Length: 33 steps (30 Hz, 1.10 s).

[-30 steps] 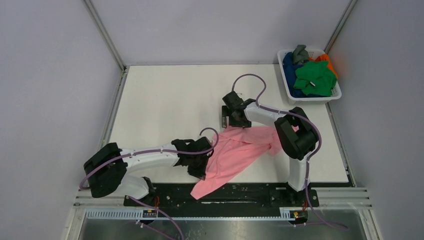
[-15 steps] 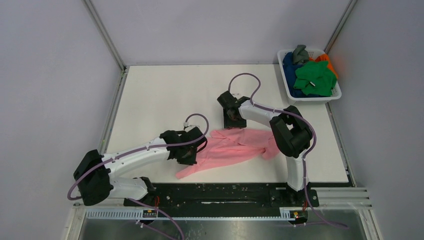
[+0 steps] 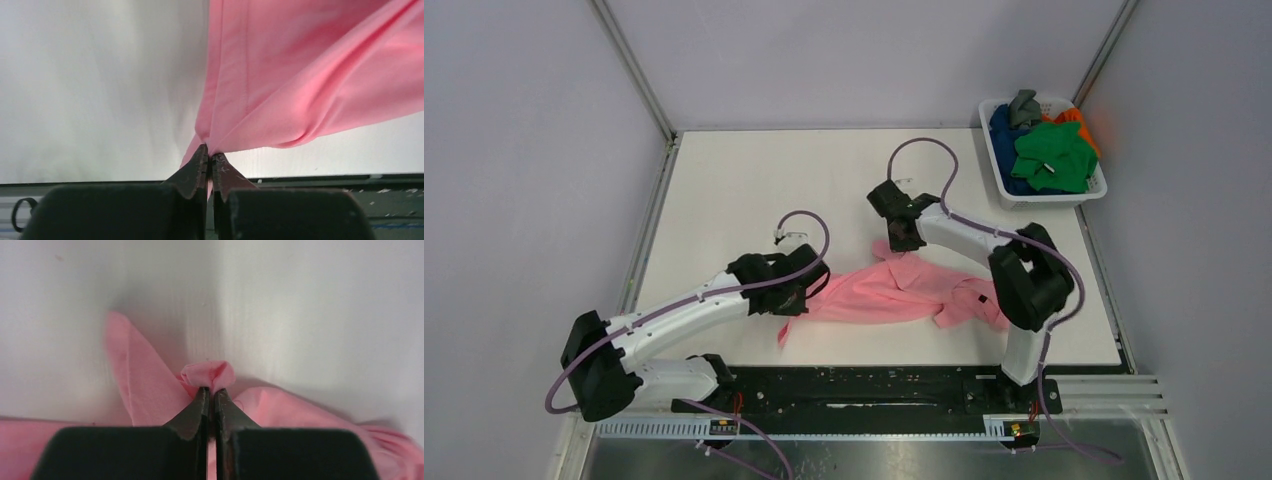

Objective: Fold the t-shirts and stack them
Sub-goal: Flatten out the tshirt

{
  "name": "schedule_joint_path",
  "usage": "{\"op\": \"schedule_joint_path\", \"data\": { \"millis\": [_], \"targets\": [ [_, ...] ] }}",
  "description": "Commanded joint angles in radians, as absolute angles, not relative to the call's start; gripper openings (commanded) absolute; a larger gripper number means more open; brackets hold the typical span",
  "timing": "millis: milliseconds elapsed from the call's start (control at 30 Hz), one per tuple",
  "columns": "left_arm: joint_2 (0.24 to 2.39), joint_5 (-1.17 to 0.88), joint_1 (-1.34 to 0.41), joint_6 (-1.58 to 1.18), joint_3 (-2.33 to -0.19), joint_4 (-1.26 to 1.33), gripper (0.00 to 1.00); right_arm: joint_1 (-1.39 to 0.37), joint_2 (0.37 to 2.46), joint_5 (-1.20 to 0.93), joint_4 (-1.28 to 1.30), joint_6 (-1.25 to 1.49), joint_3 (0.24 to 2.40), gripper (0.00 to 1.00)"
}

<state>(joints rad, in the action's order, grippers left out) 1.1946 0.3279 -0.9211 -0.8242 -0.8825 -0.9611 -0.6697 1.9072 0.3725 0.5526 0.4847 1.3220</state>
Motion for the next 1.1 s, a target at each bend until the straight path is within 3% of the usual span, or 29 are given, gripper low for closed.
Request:
{"op": "schedule_joint_path", "data": {
  "millis": [0,333,533,667,867,1067],
  "targets": [
    [1.142,0.558,-0.913,-0.828,-1.058,-1.018,0.0,-0.674,1.613,0.563,0.577,0.357,1.37,0.0],
    [0.972,0.675,-0.913,-0.697,-1.295,-0.991,0.0,-0.674,1.028,0.477,0.49,0.155,1.324,0.0],
    [0.777,0.391,-0.914,-0.458,-1.396,-0.727,0.0,-0.674,0.836,0.301,0.532,0.155,1.491,0.0],
    [0.672,0.157,-0.913,-0.381,-1.426,-0.579,0.0,-0.675,0.814,0.094,0.593,0.153,1.672,0.0],
    [0.693,-0.079,-0.913,-0.334,-1.561,-0.566,0.0,-0.675,0.856,-0.071,0.688,0.126,1.936,0.0],
    [0.732,0.007,-0.914,-0.324,-1.625,-0.6,0.0,-0.674,0.966,-0.012,0.796,0.044,2.161,0.0]
  ]
}}
